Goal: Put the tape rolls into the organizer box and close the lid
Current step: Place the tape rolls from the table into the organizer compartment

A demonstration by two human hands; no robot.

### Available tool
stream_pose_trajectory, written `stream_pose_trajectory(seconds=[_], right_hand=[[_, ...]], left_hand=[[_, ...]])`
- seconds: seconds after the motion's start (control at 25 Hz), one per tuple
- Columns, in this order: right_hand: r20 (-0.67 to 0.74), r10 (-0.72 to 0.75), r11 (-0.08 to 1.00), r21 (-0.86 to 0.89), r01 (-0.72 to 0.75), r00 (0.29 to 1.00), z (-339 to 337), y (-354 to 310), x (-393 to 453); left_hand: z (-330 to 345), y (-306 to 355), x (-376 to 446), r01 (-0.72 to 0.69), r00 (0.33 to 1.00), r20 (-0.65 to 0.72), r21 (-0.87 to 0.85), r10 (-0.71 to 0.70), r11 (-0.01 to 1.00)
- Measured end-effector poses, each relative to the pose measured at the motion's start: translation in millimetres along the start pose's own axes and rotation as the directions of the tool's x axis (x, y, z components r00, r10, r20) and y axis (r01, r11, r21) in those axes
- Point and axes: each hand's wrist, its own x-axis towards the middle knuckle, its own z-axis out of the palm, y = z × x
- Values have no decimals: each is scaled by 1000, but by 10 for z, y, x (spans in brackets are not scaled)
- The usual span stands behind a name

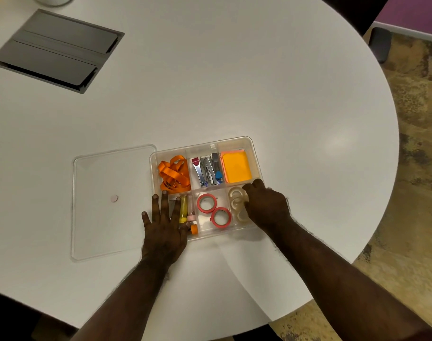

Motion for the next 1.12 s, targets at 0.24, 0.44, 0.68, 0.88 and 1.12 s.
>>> stream_pose_trajectory(seconds=[0.24,0.44,0.68,0.88,1.12], right_hand=[[69,-85,996,-32,87,994,27,-133,212],[64,-69,998,-3,70,996,81,-130,254],[-14,30,995,94,-29,999,92,-44,261],[30,97,993,67,-98,995,68,-152,307],[74,220,954,192,-230,973,50,-19,302]], left_hand=[[8,-6,-2,-3,1000,-4,5,3,1000],[19,-13,1,-7,1000,-5,14,7,1000],[25,-17,-8,-11,1000,-17,2,11,1000],[39,-31,-5,-2,1000,-10,9,2,1000],[34,-17,7,-3,1000,-1,-1,3,1000]])
